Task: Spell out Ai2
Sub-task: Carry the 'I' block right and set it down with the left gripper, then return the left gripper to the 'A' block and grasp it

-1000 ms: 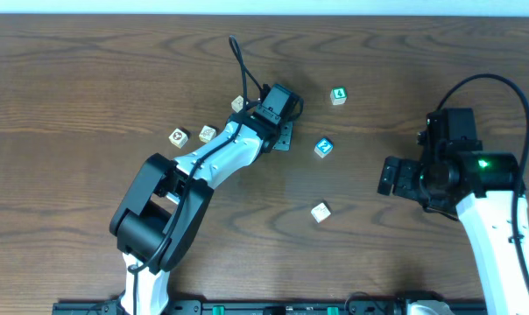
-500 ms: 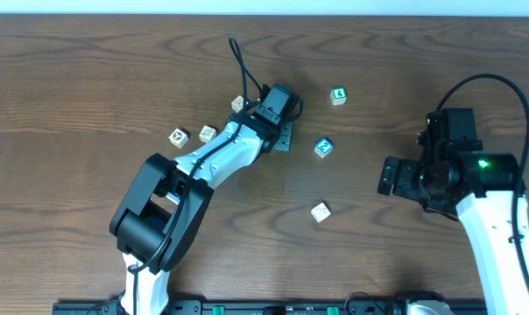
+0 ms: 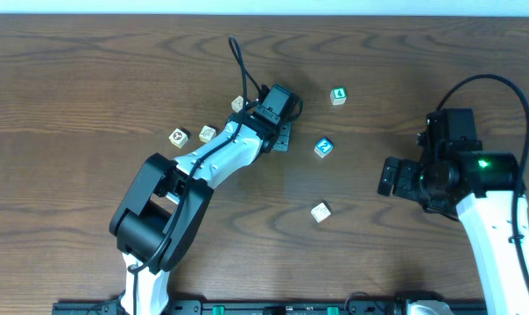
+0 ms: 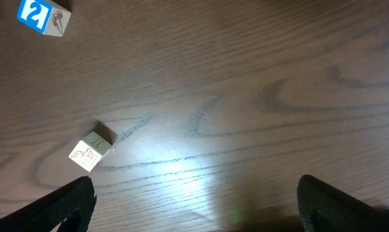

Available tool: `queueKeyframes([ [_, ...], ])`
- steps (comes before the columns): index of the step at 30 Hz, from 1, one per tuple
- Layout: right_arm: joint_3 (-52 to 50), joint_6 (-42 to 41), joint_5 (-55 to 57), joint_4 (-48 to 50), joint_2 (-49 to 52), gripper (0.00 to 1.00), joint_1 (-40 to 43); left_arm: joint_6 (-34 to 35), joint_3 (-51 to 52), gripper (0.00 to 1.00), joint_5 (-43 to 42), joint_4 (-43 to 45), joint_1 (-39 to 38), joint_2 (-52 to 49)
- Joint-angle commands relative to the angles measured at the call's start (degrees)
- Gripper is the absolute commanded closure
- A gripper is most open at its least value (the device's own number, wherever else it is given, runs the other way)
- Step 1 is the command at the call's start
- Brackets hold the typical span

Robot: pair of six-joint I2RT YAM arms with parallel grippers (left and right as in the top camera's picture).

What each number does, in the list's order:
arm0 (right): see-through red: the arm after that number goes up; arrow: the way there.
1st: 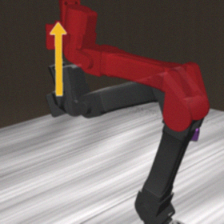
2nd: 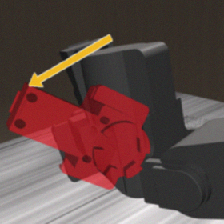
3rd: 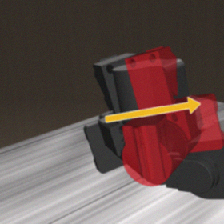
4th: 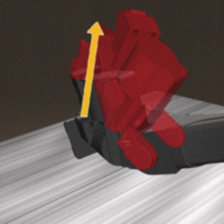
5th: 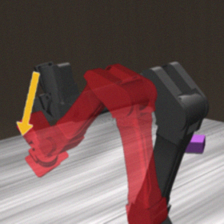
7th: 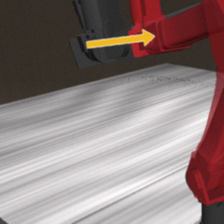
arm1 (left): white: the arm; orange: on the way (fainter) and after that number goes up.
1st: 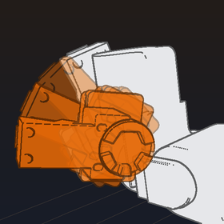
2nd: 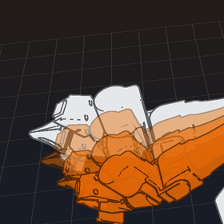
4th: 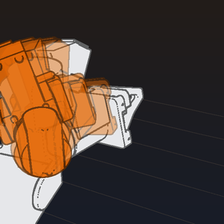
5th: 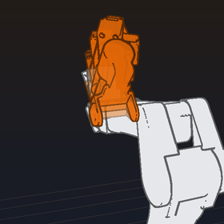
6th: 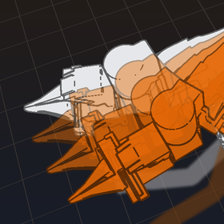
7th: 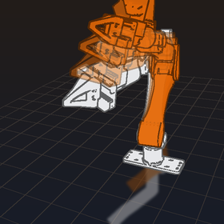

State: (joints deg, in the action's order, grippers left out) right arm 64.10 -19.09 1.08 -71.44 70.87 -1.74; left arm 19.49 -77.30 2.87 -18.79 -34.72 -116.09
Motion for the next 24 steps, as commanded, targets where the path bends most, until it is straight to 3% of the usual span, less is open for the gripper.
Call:
queueKeyframes([
  [1,-0.2,-0.4,0.4,-0.3,0.0,0.01,-0.4,-0.2,-0.5,0.48,-1.9,0.4,0.2,1.5],
  [5,-0.2,-0.4,0.4,-0.4,0.0,0.01,-0.4,-3.2,-0.5,0.49,-0.9,-2.0,0.2,4.7],
  [11,-0.2,-0.4,0.4,-0.3,0.0,0.01,-0.4,-5.4,-0.5,0.5,11.9,-11.6,0.2,9.4],
  [14,-0.2,-0.6,0.4,-0.3,0.0,0.01,-0.4,-5.3,-0.4,0.56,14.9,-15.0,0.4,8.9],
  [17,-0.2,-0.6,0.3,-0.4,0.0,0.01,-0.4,-3.2,-0.4,0.6,15.4,-15.3,1.3,8.2],
  [21,-0.2,-0.6,0.2,-0.7,0.0,0.01,-0.4,2.0,-0.3,0.48,10.3,-14.3,4.8,7.8],
  [24,-0.2,-0.6,0.2,-0.8,0.0,0.01,-0.4,7.3,-0.3,0.47,4.8,-14.4,8.3,7.7],
])
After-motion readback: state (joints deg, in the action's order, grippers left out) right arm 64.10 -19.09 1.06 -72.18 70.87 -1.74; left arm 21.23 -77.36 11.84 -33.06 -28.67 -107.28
